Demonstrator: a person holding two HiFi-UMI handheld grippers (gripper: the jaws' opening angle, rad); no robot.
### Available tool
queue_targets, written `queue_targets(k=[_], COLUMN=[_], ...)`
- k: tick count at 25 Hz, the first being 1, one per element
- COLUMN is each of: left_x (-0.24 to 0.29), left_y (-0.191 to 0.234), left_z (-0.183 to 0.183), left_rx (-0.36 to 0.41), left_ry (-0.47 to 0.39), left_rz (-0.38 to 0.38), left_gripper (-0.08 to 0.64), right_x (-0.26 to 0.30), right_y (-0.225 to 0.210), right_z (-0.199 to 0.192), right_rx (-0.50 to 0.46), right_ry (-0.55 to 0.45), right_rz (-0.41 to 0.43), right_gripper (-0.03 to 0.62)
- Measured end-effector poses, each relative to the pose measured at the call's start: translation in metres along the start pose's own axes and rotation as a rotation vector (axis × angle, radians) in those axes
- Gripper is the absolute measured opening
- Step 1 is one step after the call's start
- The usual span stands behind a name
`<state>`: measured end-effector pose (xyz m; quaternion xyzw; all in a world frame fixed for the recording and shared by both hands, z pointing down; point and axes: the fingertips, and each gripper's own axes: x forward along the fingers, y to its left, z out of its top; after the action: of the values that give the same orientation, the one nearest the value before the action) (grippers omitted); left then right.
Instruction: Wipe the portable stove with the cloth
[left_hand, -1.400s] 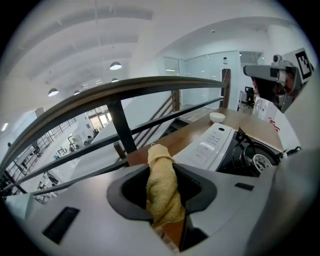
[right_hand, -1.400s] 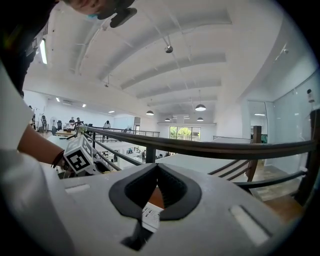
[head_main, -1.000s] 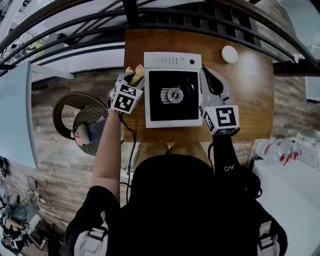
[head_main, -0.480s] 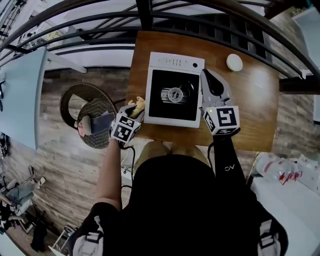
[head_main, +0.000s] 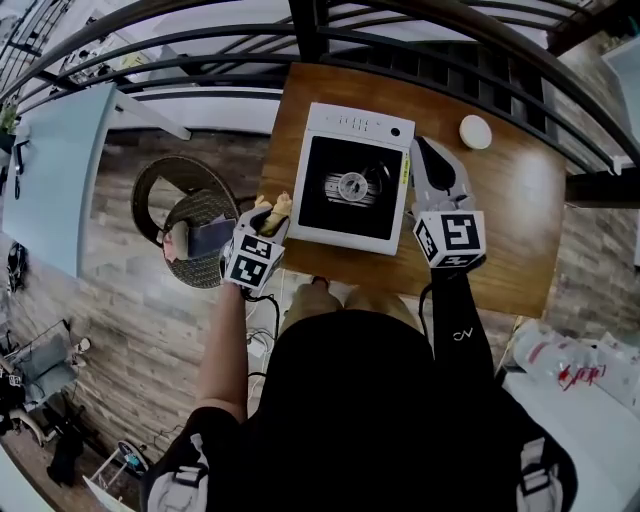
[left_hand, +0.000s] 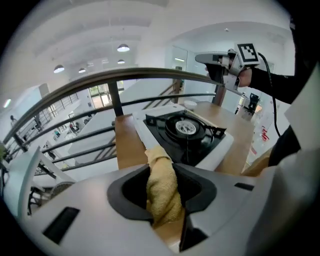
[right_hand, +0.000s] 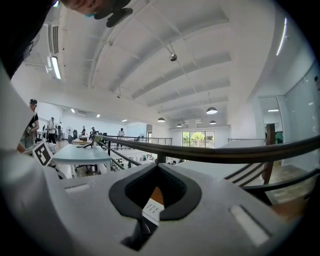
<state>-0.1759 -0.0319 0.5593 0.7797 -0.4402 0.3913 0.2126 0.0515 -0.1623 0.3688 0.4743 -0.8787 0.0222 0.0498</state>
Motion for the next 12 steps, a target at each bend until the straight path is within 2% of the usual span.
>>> queue_targets(k=[3,6,12], left_x=[-0.016,-0.035,-0.069], left_y=[0.006,0.007,0.004], left_z=[0.051,0.106,0.204], left_rx=[0.044,0.089,0.067], left_ry=[-0.123,-0.25,-0.531], left_rz=[0.063,0.1,0.151], left_gripper=[0.121,0.121,0.121], right_x=[-0.003,-0.007,-0.012], right_y=[-0.003,-0.006,-0.011], right_z=[0.013,0.023,0.035], right_rx=[0.056,0.036,0.027], right_ry=[-0.037,-0.052,-0.075], right_rz=[-0.001,-0.012,-0.035], right_gripper=[0.002,0.002,0.002])
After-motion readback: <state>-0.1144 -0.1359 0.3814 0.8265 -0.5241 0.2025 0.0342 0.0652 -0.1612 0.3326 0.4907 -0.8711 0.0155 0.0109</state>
